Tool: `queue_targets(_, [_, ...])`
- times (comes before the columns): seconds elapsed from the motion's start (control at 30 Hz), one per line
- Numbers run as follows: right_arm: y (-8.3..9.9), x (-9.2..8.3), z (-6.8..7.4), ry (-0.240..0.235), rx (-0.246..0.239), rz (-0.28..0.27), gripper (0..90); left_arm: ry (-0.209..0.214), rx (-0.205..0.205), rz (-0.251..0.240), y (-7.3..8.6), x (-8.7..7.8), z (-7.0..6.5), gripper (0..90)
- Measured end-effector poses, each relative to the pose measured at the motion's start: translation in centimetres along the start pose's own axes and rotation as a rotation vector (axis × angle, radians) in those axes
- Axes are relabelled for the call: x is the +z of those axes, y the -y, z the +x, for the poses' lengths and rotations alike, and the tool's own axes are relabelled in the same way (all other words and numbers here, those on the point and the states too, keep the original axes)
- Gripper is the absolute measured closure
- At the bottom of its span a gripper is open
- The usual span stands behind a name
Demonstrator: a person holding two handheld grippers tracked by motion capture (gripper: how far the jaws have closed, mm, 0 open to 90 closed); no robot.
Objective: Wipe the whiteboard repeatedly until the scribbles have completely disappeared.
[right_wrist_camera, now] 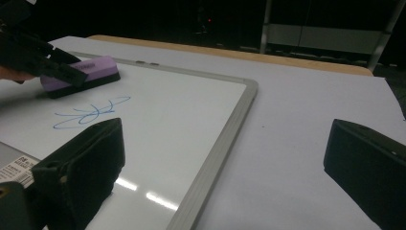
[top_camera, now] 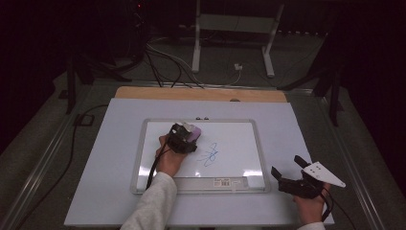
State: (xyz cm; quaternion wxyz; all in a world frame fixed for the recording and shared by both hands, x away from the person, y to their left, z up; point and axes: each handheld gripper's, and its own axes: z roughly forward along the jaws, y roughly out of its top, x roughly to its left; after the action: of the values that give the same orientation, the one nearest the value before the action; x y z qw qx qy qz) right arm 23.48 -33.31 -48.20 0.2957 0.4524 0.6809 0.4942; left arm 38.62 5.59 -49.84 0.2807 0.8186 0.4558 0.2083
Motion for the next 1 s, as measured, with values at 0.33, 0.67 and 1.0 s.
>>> queue_targets(0.33, [0.0,0.1,0.2,-0.004,-0.006,0.002,0.7,0.085,0.105,0.014,0.2,-0.8,-2.7,41.8])
queue_targets(0.67, [0.0,0.0,0.0,0.000,-0.001,-0.002,0.7,-0.008,0.081,0.010,-0.7,0.1,-2.1,41.8])
queue_targets(1.0, [0.0,0.1,0.1,-0.005,-0.004,0.002,0.7,0.092,0.102,0.017,-0.5,-0.5,-3.9,41.8])
